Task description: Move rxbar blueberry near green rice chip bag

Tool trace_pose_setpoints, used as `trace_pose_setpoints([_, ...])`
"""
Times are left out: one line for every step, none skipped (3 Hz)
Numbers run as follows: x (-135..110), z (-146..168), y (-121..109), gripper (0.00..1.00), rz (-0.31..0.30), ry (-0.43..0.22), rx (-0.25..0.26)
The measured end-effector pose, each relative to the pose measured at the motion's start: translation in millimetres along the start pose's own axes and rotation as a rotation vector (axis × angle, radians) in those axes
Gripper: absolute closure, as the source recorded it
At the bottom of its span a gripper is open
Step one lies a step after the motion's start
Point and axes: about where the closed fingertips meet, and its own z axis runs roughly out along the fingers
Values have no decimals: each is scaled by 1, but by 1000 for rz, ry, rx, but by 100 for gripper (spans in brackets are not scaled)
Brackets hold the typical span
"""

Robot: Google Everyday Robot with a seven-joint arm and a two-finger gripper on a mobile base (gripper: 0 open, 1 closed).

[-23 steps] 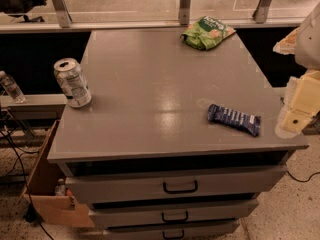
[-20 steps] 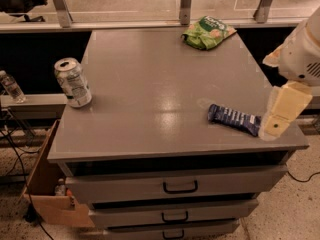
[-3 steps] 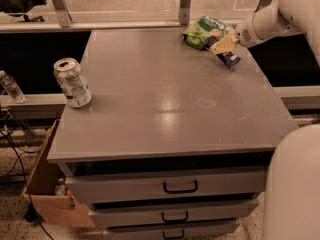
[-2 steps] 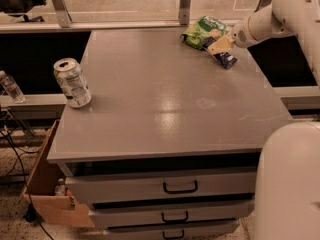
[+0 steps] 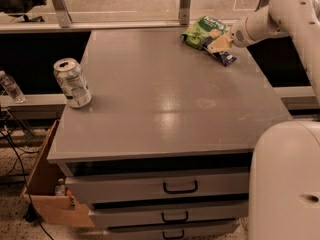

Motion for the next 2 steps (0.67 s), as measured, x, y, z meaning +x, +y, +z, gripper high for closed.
trace_pose_setpoints([2, -3, -6, 0, 1, -1, 15])
trace_pose_setpoints([2, -3, -6, 0, 1, -1, 15])
